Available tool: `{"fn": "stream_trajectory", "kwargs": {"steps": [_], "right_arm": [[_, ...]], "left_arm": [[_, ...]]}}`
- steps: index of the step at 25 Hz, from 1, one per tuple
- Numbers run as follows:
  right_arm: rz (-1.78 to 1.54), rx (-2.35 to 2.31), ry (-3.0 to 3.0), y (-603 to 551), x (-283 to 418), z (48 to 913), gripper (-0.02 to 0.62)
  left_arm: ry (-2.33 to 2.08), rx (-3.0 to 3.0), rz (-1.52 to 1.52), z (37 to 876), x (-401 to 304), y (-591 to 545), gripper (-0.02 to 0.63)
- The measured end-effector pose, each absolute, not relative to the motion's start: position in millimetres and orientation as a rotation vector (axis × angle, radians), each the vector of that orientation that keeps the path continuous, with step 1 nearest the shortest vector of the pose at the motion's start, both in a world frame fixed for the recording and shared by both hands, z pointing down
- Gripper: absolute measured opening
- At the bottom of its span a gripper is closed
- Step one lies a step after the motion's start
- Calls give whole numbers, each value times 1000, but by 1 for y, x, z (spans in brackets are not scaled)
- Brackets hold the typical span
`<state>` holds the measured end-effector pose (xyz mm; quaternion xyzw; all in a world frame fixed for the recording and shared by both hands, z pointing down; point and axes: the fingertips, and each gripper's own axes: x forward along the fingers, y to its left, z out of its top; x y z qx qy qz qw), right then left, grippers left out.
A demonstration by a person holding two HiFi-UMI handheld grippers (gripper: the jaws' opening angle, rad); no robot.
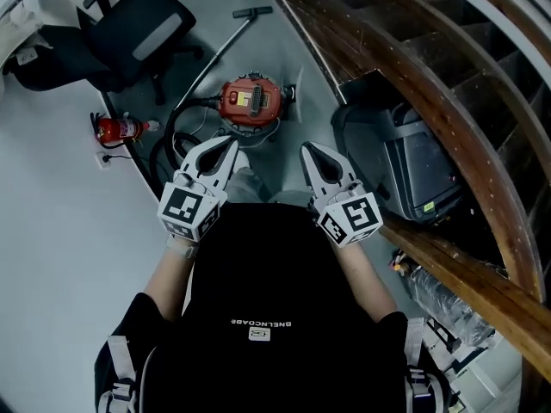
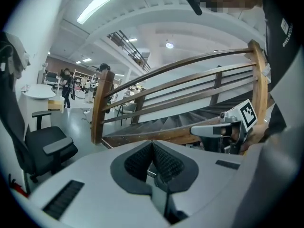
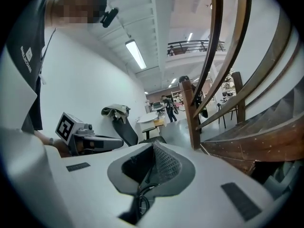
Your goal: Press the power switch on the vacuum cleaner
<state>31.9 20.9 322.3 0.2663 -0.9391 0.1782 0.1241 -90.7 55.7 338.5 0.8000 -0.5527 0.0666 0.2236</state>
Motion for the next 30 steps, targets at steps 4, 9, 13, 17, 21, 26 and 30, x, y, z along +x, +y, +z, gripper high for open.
{"fn": "stream_trajectory", "kwargs": {"steps": [4, 9, 13, 17, 21, 26, 30], "right_arm": [[569, 760, -2684, -5, 5, 333, 29], [607, 718, -2597, -26, -6, 348, 29], [626, 692, -2540, -35, -8, 360, 29], [650, 684, -2500, -46, -5, 372, 29], [680, 694, -2468, -57, -2, 384, 29], [719, 724, -2439, -63, 6, 401, 29], [767, 760, -2407, -68, 13, 418, 29]], "left_arm": [[-1482, 2180, 236, 362, -116, 35, 15], [-1429, 2131, 325, 393, -127, 11, 15], [-1400, 2102, 380, 419, -127, -7, 15], [-1378, 2067, 450, 456, -125, -25, 15], [-1344, 2016, 533, 503, -128, -37, 15], [-1307, 1966, 631, 568, -137, -52, 15], [-1282, 1926, 665, 616, -141, -72, 15]]}}
